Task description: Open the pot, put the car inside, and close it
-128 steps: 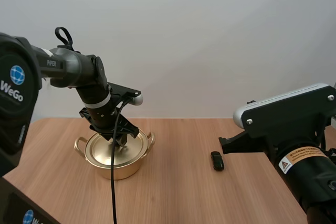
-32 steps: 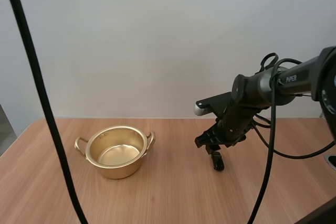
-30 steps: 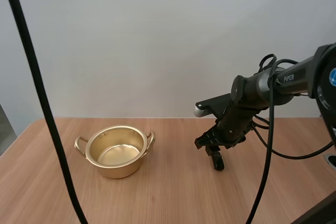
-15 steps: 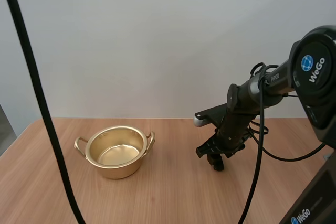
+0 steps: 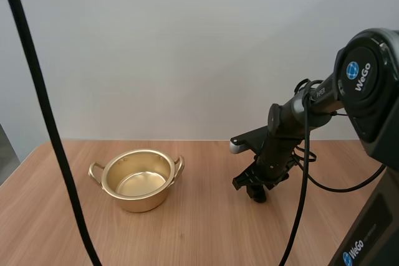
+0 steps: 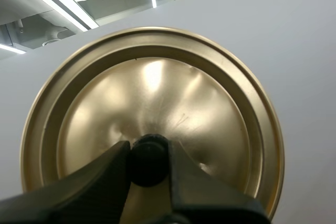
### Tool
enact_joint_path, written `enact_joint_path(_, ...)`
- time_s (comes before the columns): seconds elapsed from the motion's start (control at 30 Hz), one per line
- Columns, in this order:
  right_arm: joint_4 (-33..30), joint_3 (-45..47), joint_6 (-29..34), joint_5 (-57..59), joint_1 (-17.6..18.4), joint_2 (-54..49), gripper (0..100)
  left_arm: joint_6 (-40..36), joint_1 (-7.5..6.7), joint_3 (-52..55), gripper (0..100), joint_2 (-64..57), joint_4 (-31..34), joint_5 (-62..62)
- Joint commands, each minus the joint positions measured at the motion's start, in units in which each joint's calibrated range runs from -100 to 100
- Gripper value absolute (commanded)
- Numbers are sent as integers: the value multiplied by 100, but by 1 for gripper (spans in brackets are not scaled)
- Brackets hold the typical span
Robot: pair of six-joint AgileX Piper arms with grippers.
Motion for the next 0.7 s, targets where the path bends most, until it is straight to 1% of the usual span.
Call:
enact_joint_path(0.0,0,2,-52,18,0,24,68,0,-3,-3,0,3,-1,-6)
enact_joint_path(0.13,0,2,-71,18,0,118,67,0,-3,-3,0,3,-1,-6)
enact_joint_path(0.17,0,2,-72,18,0,165,64,0,-3,-3,0,3,-1,-6)
enact_joint_path(0.2,0,2,-72,59,0,193,58,0,-3,-3,0,3,-1,-6)
enact_joint_path(0.23,0,2,-82,107,0,223,47,0,-3,-3,0,3,-1,-6)
enact_joint_path(0.3,0,2,-189,168,0,235,18,0,-3,-3,0,3,-1,-6)
enact_joint_path(0.33,0,2,-200,165,0,223,0,0,-3,-3,0,3,-1,-6)
enact_joint_path(0.53,11,2,-404,82,0,159,0,52,-3,-3,0,3,-2,-6)
enact_joint_path(0.67,264,2,-684,30,0,-118,0,52,-3,-3,0,3,10,-6)
